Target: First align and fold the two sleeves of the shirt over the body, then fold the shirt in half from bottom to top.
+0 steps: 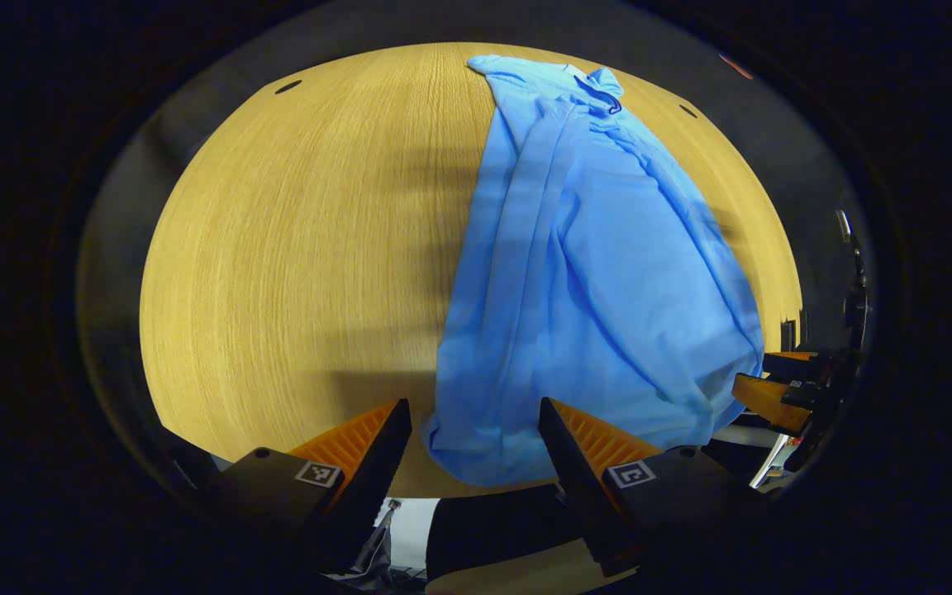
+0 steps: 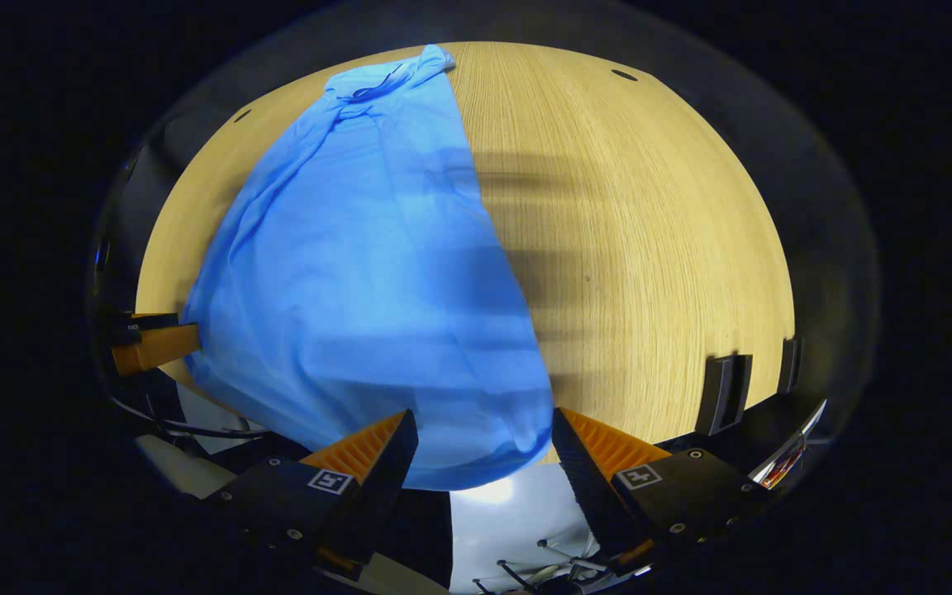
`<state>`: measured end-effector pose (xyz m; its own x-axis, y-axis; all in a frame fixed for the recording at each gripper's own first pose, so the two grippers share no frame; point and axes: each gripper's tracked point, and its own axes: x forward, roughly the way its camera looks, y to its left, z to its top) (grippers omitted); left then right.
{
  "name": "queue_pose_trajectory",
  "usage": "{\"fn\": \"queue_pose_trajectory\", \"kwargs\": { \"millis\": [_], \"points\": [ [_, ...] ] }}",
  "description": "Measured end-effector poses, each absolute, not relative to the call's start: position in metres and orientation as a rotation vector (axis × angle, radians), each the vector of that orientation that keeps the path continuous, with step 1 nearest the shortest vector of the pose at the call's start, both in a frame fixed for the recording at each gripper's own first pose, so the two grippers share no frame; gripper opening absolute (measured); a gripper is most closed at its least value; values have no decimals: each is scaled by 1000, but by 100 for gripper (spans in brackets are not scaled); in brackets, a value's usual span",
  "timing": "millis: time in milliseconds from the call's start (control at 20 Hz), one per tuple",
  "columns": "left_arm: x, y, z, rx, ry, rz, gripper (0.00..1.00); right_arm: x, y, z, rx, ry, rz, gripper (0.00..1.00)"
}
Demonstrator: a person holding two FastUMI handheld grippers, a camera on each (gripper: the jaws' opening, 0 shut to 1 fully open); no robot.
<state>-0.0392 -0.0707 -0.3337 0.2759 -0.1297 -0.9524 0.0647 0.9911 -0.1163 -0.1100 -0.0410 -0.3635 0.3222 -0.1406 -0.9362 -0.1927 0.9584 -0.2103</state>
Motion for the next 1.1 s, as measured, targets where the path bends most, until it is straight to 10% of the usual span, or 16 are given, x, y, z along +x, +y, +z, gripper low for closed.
{"fn": "queue_pose_trajectory", "kwargs": {
  "millis": [300, 550, 750, 850, 1100],
  "points": [
    [-51, -71, -346, -24, 1314, -85, 99, -114, -41, -376, -333, 1266, 32, 98],
    [-56, -69, -349, -37, 1318, -39, 99, -112, -45, -375, -326, 1274, 17, 65],
    [-59, -74, -349, -117, 1341, -11, 56, -112, -43, -375, -313, 1260, 29, 23],
    [-60, -75, -347, -145, 1351, -11, 10, -112, -43, -374, -306, 1259, 48, 1],
    [-54, -74, -342, -175, 1333, -10, 5, -105, -39, -363, -240, 1260, 81, 1]
  ]
}}
